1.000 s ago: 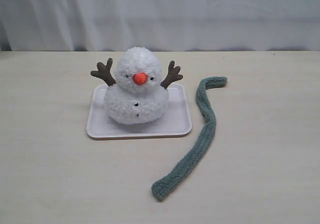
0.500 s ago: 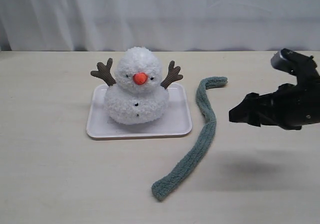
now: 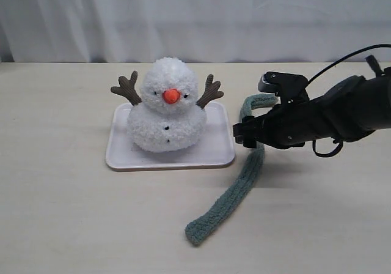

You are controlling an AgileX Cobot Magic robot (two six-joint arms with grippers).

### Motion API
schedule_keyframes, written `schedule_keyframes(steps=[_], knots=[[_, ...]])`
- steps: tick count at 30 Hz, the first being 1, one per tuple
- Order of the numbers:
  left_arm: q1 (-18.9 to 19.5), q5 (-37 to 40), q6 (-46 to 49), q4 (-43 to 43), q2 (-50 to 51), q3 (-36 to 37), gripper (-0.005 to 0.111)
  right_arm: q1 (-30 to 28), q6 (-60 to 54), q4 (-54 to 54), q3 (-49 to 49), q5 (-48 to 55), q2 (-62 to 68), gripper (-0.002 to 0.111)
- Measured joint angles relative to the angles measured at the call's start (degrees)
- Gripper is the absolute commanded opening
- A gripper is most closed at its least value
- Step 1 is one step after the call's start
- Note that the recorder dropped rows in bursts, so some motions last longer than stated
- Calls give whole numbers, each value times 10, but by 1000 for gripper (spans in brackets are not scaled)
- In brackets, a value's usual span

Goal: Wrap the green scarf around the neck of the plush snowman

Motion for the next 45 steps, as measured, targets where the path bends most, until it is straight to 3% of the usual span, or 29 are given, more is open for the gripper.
schedule_keyframes(steps=[14, 22, 28, 31, 36, 38, 41, 45], knots=[[0, 0, 0, 0, 0, 0, 10, 3, 3, -67, -37, -45, 33, 63], [0, 0, 0, 0, 0, 0, 10, 3, -3, -186, -68, -96, 5, 51], [0, 0, 0, 0, 0, 0, 10, 3, -132, -189, -69, -168, -16, 47], [0, 0, 0, 0, 0, 0, 10, 7, -271, -96, -69, -235, -17, 46], [0, 0, 0, 0, 0, 0, 10, 12, -597, 237, -108, -434, -11, 46], [0, 0, 0, 0, 0, 0, 10, 0, -674, 329, -136, -487, -6, 46], [0, 0, 0, 0, 0, 0, 10, -6, -720, 378, -139, -544, -5, 46], [0, 0, 0, 0, 0, 0, 10, 4, -725, 396, -109, -547, -5, 46]])
